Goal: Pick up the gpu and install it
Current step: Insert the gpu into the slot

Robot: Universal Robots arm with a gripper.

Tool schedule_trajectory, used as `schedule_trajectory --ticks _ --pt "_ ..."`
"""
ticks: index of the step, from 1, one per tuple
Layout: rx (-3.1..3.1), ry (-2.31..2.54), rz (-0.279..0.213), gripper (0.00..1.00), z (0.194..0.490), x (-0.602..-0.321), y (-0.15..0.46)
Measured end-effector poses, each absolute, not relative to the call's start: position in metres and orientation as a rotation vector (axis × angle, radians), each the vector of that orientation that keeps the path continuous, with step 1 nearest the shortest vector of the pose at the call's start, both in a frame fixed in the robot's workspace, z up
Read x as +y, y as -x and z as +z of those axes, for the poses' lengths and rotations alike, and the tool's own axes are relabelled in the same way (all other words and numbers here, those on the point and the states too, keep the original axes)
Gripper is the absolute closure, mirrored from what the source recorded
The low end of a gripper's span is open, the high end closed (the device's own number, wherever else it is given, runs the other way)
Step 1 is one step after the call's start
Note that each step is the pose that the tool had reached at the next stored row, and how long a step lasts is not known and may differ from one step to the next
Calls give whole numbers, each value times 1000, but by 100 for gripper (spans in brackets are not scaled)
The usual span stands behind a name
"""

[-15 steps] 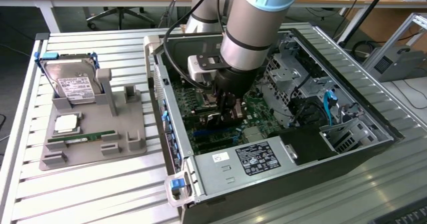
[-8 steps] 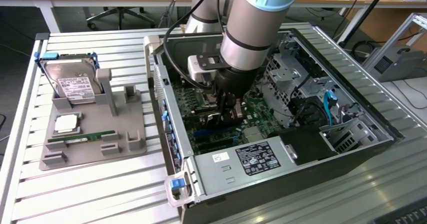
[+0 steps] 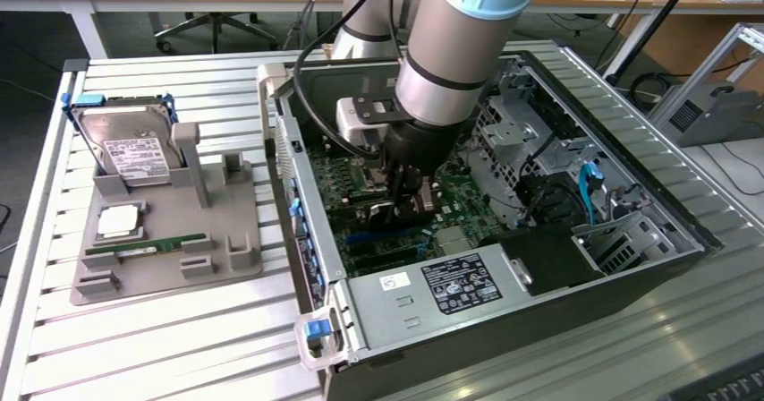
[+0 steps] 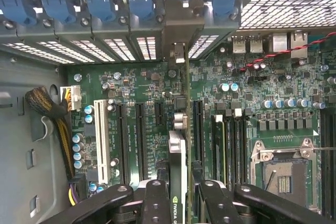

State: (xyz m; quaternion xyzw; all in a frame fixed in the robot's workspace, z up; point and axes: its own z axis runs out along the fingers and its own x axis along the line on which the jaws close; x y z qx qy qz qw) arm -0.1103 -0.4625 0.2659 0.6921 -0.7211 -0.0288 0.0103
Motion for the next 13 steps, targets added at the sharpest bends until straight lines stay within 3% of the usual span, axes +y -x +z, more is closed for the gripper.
schedule_trajectory --ticks 13 --pt "-2250 -2159 -92 73 266 -463 108"
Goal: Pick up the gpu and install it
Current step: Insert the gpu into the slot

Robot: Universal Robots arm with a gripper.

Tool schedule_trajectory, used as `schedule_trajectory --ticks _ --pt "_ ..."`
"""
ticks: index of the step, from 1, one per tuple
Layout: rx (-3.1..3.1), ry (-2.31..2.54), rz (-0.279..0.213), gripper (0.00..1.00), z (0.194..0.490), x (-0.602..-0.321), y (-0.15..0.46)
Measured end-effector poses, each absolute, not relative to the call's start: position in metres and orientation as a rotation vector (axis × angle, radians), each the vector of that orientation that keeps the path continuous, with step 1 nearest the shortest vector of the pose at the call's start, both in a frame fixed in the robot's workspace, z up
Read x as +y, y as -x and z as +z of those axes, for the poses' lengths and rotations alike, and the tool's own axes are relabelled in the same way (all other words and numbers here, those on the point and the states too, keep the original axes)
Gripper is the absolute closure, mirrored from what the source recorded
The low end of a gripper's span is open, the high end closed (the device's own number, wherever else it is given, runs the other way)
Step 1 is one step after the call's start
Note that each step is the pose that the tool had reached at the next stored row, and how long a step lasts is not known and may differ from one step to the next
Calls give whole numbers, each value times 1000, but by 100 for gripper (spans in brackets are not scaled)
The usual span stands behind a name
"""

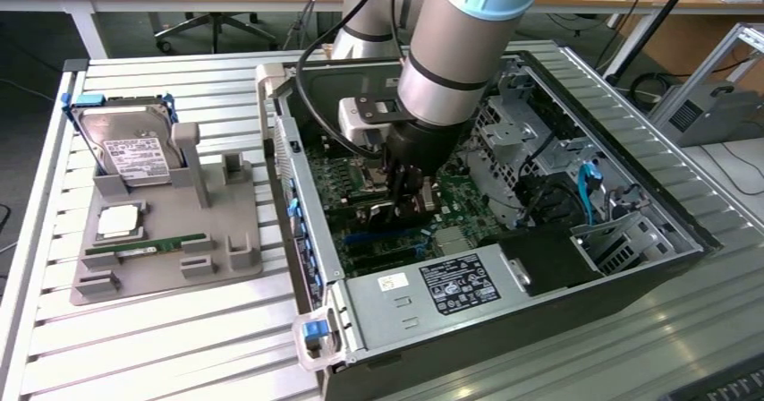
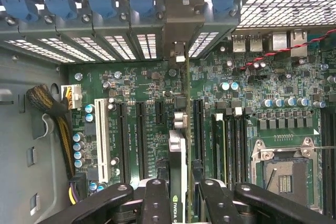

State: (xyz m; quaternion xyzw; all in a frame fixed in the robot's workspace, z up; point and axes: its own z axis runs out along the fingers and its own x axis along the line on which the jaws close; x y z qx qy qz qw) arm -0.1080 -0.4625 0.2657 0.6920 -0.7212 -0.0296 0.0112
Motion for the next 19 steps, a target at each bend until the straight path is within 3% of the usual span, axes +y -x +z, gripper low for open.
schedule_trajectory --ticks 19 --pt "-2254 -2163 -82 73 260 -462 109"
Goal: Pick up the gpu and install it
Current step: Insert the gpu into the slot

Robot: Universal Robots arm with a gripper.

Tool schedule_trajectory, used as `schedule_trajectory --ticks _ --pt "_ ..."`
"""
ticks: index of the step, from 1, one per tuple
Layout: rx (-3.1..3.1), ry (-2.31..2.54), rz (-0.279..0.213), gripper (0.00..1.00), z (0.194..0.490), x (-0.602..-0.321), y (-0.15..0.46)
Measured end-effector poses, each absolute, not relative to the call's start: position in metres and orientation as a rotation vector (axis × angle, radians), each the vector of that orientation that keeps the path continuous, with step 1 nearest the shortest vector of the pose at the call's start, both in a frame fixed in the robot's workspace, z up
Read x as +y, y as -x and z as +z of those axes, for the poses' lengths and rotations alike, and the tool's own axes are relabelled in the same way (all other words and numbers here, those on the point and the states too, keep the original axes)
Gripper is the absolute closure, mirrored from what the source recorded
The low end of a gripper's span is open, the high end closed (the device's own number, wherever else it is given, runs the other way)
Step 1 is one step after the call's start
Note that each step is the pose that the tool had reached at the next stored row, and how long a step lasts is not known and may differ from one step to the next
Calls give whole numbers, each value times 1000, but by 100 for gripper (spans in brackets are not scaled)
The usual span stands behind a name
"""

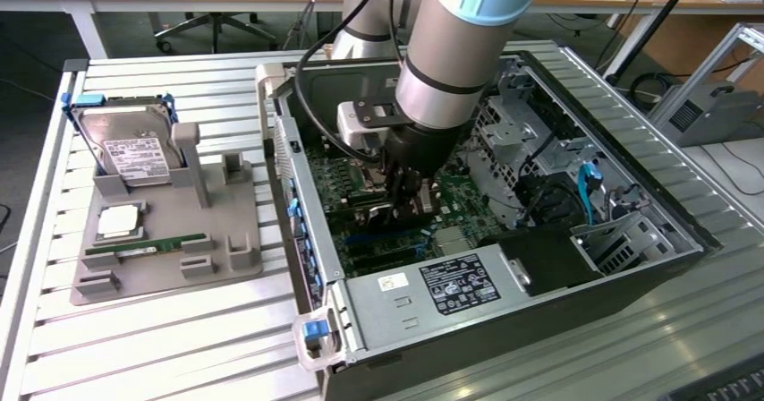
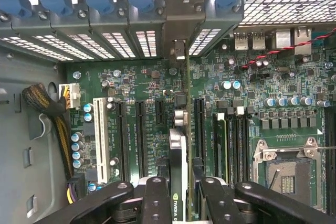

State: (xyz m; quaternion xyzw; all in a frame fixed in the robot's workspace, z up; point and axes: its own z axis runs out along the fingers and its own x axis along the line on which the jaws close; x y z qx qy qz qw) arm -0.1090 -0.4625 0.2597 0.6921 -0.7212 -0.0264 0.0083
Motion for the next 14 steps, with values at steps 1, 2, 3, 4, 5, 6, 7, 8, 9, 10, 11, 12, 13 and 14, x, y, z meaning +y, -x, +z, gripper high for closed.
schedule_trajectory --ticks 1,2,3,4,5,6,7,8,9,10,11,12,13,14 --pt "-2254 -2163 -82 73 260 -462 109" --pt "-2254 -2163 -82 73 260 -463 109" --pt "-2254 -2163 -82 73 260 -462 109" --pt "-2254 -2163 -82 73 260 -462 109" --pt "-2254 -2163 -82 73 260 -462 109" --pt "-2254 -2163 -82 73 260 -462 109" --pt "-2254 -2163 -82 73 260 -462 109" --pt "-2254 -2163 -82 73 260 -462 109" --pt "-2254 -2163 -82 73 260 -462 109" --pt "-2254 -2163 -82 73 260 -462 109" --pt "-2254 -2163 -82 73 260 -462 109" --pt "-2254 -2163 -82 73 260 -462 109" --pt "-2254 -2163 -82 73 260 -462 109" --pt "-2254 -2163 -82 73 260 -462 109"
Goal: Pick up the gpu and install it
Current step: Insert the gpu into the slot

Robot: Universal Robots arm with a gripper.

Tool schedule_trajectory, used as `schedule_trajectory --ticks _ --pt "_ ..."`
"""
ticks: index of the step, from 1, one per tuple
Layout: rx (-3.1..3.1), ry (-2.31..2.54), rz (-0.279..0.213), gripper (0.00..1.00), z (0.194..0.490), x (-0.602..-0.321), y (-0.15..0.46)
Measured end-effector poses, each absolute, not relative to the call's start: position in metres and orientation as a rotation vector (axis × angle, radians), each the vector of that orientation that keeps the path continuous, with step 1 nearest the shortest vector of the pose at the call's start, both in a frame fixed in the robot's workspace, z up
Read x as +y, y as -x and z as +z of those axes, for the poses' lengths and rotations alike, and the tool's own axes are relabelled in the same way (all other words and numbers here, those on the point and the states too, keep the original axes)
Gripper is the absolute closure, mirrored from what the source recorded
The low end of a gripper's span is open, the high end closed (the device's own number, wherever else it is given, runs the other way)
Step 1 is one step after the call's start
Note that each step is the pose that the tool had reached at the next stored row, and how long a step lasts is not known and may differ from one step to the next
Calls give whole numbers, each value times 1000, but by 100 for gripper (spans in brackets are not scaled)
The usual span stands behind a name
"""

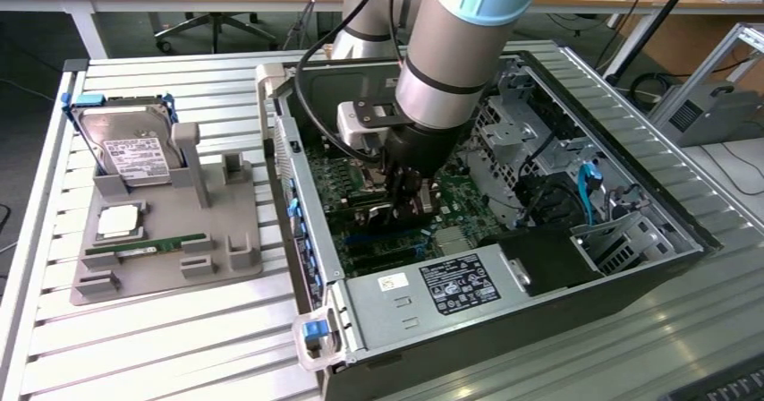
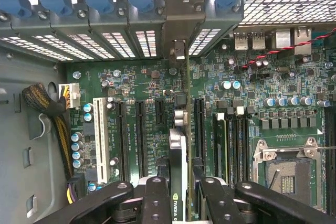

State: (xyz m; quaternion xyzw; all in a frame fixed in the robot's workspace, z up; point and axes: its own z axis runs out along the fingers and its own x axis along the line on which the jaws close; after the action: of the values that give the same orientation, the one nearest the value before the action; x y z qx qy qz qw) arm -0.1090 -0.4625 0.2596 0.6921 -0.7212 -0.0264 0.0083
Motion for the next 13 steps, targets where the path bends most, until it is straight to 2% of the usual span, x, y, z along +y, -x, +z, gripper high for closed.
schedule_trajectory --ticks 13 --pt "-2254 -2163 -82 73 258 -462 109"
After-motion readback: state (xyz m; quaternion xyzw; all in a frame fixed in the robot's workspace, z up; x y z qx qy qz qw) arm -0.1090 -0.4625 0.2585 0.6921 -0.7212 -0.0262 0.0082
